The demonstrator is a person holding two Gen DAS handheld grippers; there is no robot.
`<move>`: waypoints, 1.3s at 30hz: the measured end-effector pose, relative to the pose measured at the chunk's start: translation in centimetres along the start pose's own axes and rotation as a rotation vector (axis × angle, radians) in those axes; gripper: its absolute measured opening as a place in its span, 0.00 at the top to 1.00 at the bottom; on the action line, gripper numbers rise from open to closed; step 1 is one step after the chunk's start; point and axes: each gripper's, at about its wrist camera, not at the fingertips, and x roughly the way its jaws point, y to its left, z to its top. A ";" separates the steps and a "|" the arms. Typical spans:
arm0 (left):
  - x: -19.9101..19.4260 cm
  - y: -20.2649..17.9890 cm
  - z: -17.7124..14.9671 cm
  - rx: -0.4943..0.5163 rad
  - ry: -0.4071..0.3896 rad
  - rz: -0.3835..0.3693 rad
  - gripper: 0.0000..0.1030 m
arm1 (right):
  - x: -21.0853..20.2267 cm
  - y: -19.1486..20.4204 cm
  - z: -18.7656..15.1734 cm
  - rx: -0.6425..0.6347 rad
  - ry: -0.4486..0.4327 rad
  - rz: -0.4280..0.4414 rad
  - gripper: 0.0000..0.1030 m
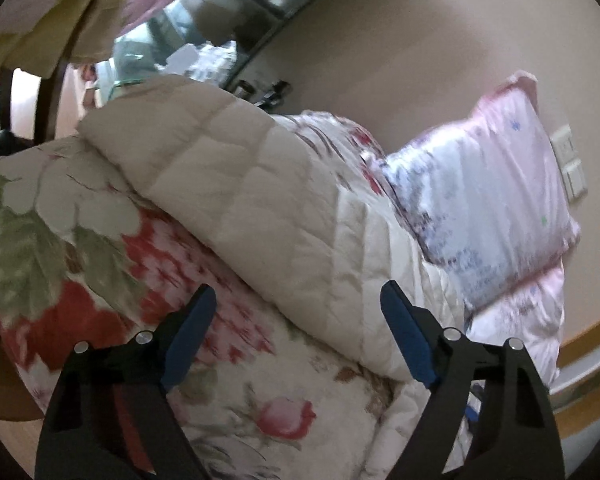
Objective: Fold large clothes
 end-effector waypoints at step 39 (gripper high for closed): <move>1.0 -22.1 -3.9 0.399 0.097 -0.350 0.88 | -12.3 -10.0 -2.0 0.038 -0.176 -0.101 0.22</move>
